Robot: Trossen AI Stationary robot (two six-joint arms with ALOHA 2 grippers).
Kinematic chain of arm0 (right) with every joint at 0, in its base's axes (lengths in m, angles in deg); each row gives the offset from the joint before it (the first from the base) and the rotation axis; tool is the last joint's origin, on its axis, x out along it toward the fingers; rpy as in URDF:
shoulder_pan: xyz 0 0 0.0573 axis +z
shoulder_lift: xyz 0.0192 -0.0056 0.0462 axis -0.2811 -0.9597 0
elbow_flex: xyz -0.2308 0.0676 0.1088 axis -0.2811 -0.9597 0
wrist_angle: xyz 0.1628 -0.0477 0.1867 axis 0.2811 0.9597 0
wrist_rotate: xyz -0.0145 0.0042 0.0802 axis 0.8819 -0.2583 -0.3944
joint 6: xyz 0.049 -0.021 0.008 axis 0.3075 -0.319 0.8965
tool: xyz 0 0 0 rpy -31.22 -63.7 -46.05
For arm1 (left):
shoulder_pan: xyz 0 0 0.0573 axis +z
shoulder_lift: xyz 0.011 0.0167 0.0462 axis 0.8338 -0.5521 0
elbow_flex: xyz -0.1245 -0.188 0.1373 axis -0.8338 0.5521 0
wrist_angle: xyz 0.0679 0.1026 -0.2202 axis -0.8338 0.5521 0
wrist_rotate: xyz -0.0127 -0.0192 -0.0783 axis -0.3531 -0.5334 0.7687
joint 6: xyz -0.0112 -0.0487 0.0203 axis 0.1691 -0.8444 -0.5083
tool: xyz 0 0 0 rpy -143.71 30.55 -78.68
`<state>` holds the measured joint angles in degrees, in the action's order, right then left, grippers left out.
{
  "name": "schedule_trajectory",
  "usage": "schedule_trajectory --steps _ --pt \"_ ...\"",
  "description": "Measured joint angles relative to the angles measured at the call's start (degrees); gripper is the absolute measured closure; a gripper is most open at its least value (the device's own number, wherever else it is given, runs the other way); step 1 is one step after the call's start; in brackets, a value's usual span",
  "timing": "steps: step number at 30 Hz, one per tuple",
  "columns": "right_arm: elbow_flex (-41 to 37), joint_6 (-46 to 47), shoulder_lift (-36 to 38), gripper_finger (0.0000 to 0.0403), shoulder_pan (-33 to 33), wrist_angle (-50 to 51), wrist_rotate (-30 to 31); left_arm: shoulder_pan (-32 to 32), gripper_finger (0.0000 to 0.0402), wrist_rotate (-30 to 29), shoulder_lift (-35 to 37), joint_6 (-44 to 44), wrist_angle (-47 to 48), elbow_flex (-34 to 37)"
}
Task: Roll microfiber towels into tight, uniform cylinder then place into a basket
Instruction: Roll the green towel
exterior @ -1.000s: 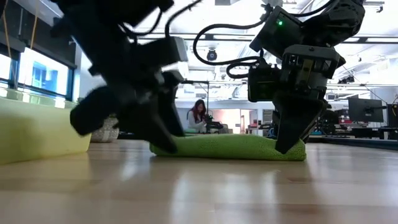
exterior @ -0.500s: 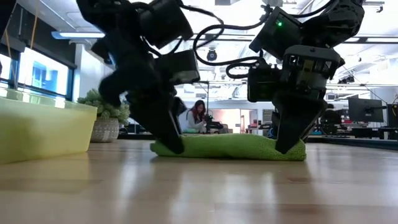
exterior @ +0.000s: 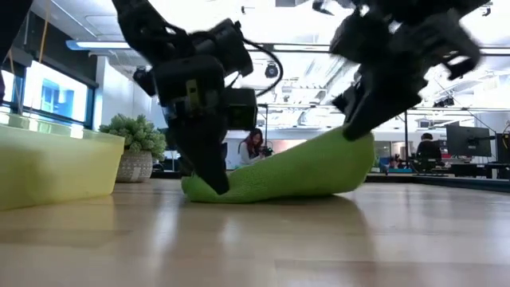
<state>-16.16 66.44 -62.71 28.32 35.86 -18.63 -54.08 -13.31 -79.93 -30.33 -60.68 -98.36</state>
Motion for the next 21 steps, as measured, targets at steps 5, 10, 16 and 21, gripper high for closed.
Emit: schedule_trajectory --steps 5,10,16,21 --pt "0.0 -9.74 1.23 0.0342 6.14 -0.65 7.85 1.4 0.0387 5.71 -2.19 -2.26 -2.71 -0.04" --pt "0.0 -10.89 1.15 0.0275 10.36 -0.82 10.43 1.42 0.0384 5.18 -2.21 -2.88 -3.97 0.12" --pt "0.0 -18.17 0.85 0.0235 14.83 -2.09 15.79 1.99 0.0383 4.87 -2.21 -3.06 -4.21 0.14" --pt "0.07 -18.68 -4.12 0.0234 14.69 -4.58 19.9 1.99 0.0383 4.51 -2.21 -3.47 -4.62 0.18"
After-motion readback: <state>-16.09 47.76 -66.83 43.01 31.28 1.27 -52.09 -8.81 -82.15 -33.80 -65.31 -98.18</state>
